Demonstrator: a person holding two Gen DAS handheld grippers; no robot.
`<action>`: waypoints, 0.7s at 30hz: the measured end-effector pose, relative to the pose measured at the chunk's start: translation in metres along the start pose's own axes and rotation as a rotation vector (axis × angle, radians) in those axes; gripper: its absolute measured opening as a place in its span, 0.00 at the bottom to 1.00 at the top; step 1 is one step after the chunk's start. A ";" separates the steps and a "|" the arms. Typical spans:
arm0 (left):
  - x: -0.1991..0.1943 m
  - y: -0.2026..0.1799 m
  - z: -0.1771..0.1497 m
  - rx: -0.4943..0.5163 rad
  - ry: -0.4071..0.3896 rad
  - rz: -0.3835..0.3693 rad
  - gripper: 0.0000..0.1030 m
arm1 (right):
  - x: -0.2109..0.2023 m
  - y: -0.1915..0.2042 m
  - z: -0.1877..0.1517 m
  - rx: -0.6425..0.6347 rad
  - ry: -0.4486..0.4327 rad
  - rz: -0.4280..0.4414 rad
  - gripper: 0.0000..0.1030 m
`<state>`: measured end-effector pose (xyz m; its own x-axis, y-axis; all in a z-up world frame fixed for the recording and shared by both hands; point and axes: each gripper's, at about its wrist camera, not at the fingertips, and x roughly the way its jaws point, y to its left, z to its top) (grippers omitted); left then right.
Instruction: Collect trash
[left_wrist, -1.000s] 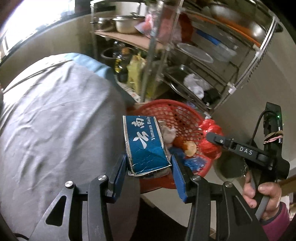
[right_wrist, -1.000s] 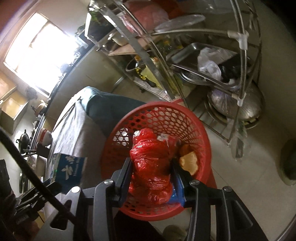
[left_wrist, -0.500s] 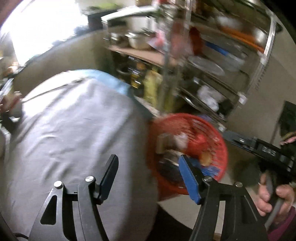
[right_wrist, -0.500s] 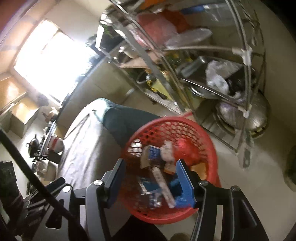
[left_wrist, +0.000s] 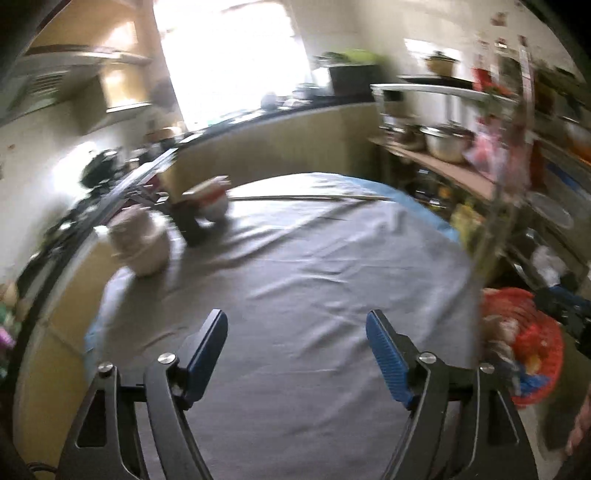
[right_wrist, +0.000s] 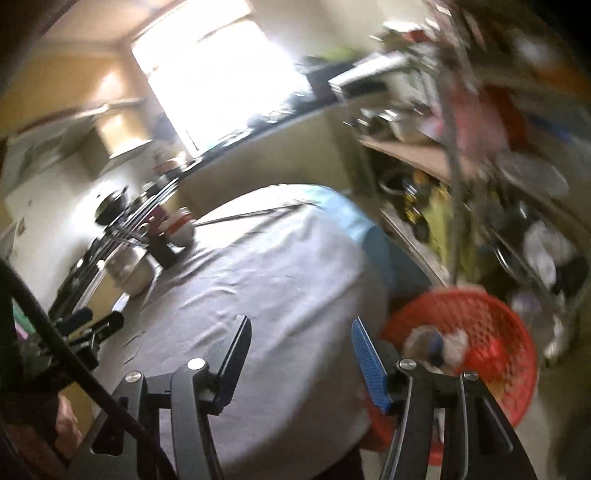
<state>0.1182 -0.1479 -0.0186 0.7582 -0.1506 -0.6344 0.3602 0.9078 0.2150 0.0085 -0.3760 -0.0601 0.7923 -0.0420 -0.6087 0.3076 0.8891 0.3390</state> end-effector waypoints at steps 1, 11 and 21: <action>-0.002 0.010 -0.001 -0.013 -0.005 0.022 0.77 | 0.000 0.014 0.001 -0.032 -0.009 0.006 0.59; -0.005 0.086 -0.016 -0.150 0.006 0.143 0.77 | 0.002 0.118 0.002 -0.250 -0.034 0.081 0.59; -0.016 0.137 -0.032 -0.226 0.007 0.234 0.77 | 0.009 0.168 -0.012 -0.333 0.000 0.136 0.59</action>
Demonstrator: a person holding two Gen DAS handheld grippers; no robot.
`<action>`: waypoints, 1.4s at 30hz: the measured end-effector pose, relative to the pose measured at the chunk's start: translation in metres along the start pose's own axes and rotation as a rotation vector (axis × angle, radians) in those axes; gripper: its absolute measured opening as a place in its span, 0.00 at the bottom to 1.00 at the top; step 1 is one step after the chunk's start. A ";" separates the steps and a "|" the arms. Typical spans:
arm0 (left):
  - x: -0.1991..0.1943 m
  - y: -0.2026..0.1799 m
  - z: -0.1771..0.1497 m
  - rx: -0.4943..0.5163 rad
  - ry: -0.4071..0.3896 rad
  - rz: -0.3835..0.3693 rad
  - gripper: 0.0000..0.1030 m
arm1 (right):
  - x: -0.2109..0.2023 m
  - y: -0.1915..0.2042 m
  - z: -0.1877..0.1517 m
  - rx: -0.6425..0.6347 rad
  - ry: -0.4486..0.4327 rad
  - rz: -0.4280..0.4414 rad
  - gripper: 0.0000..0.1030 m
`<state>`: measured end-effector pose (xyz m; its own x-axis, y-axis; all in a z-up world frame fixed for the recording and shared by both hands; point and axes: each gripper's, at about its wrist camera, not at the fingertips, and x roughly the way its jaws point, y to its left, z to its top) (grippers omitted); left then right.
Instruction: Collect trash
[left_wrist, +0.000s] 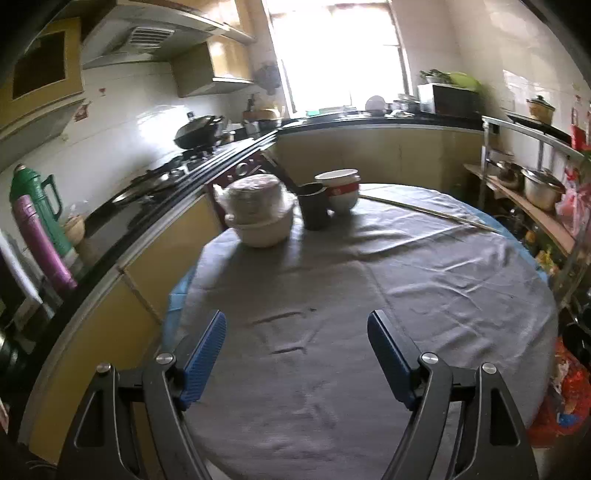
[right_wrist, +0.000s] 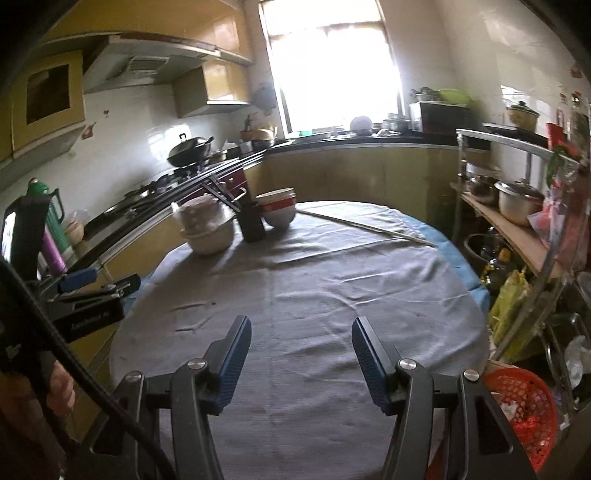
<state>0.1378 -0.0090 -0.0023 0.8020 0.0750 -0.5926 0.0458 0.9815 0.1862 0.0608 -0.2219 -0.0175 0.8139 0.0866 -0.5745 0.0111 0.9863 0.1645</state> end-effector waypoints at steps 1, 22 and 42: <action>-0.001 0.003 -0.001 -0.002 0.001 0.006 0.77 | 0.001 0.004 -0.001 -0.005 0.001 0.003 0.59; -0.047 -0.010 -0.032 0.012 -0.003 -0.009 0.77 | -0.034 0.005 -0.042 0.006 0.006 -0.030 0.60; -0.119 -0.057 -0.064 0.001 0.019 -0.007 0.77 | -0.109 -0.035 -0.084 0.086 -0.051 -0.026 0.60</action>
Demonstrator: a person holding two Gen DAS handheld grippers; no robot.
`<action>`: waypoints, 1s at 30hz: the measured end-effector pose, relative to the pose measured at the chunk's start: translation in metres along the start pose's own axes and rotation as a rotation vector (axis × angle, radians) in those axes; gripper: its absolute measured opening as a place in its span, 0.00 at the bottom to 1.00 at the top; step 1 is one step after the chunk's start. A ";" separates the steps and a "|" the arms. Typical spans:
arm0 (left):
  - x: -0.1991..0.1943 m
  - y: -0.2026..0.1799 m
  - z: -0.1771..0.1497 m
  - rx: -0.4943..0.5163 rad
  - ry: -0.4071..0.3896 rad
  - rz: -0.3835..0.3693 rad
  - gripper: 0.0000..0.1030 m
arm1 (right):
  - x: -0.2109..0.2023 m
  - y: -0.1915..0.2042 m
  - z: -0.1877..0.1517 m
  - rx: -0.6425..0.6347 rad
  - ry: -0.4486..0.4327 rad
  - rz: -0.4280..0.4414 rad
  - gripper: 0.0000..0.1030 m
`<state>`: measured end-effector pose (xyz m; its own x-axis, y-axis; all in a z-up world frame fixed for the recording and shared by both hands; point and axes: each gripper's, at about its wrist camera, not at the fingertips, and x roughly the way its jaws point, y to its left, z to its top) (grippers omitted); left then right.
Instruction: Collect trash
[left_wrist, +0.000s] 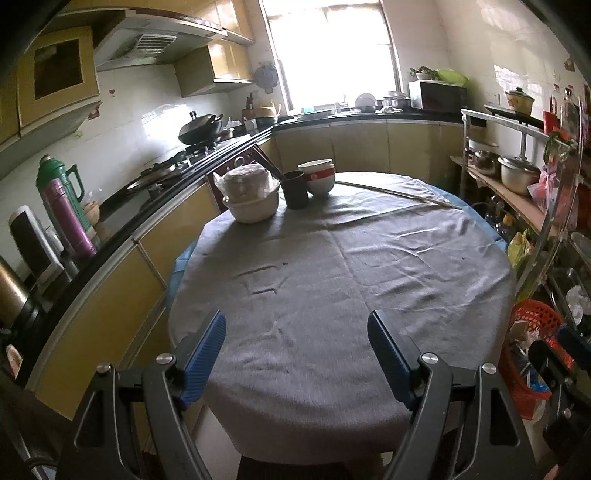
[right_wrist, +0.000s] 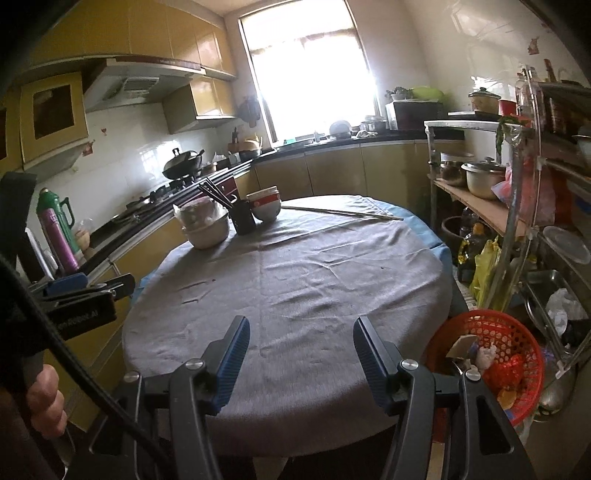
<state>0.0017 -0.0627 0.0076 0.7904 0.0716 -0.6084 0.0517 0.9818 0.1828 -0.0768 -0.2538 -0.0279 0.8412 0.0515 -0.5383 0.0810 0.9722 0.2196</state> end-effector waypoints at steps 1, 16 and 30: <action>-0.003 0.000 -0.001 -0.006 0.000 -0.002 0.77 | -0.003 -0.001 -0.001 0.001 0.000 0.000 0.60; -0.022 0.006 -0.007 -0.016 -0.018 -0.016 0.77 | -0.023 0.001 -0.007 0.019 -0.028 0.010 0.61; -0.020 0.020 -0.013 -0.035 -0.015 -0.031 0.77 | -0.014 0.012 -0.006 0.020 0.001 -0.013 0.61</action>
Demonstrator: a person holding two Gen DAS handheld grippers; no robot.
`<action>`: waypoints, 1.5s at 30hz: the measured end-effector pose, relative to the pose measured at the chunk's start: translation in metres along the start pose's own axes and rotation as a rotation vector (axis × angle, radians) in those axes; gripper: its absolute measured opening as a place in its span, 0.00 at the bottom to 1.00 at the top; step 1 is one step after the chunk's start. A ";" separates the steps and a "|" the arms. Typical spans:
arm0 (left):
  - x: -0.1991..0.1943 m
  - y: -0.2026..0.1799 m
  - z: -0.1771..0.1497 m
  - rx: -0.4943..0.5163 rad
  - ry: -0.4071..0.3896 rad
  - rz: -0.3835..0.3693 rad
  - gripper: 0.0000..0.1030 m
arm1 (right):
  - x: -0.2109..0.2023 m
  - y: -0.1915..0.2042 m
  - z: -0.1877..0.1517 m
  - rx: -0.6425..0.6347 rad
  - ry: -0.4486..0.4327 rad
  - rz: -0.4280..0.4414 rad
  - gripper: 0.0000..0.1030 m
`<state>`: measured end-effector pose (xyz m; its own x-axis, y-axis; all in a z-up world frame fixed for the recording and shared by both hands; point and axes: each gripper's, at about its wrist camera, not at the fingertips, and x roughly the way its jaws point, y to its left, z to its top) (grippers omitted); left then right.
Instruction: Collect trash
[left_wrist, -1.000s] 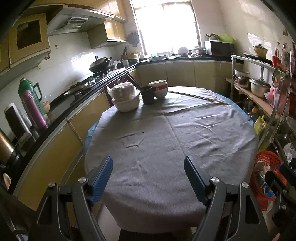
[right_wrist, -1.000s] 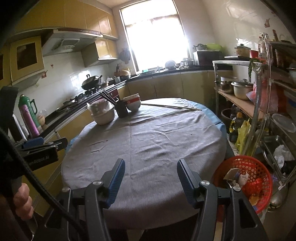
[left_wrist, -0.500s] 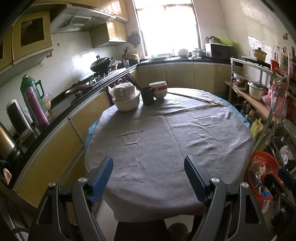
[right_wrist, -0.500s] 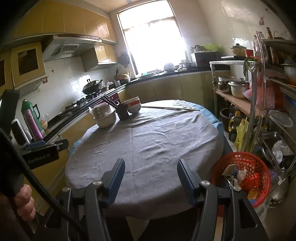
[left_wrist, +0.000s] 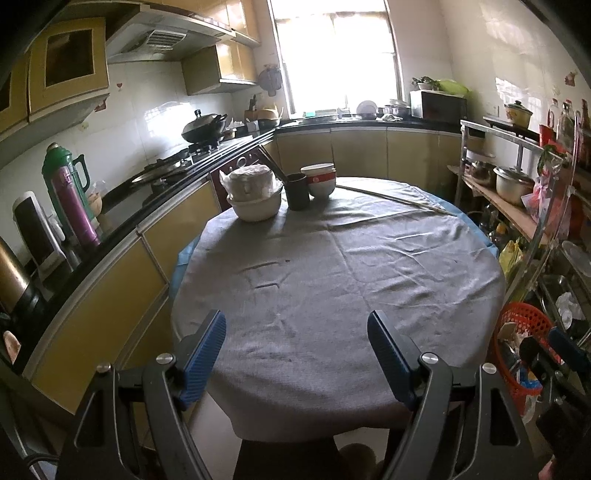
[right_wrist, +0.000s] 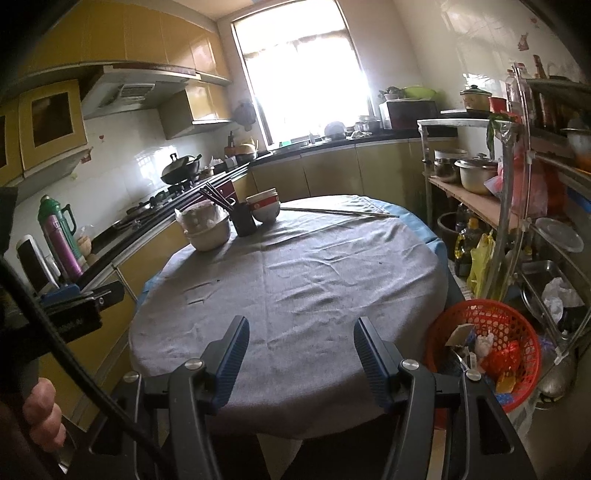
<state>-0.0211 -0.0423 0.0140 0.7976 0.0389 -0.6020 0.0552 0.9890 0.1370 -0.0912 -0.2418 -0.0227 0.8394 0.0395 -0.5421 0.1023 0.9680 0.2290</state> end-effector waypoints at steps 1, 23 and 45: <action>0.000 0.001 0.000 -0.003 0.000 -0.002 0.77 | 0.000 0.002 0.000 -0.005 0.002 -0.002 0.61; 0.001 0.010 -0.001 -0.032 -0.006 -0.009 0.77 | 0.003 0.011 -0.002 -0.029 0.009 -0.009 0.61; -0.002 0.012 0.001 -0.035 -0.011 -0.016 0.77 | 0.003 0.016 0.001 -0.040 0.009 -0.009 0.61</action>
<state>-0.0220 -0.0311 0.0175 0.8033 0.0212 -0.5951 0.0472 0.9940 0.0991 -0.0867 -0.2262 -0.0196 0.8335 0.0334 -0.5515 0.0880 0.9774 0.1921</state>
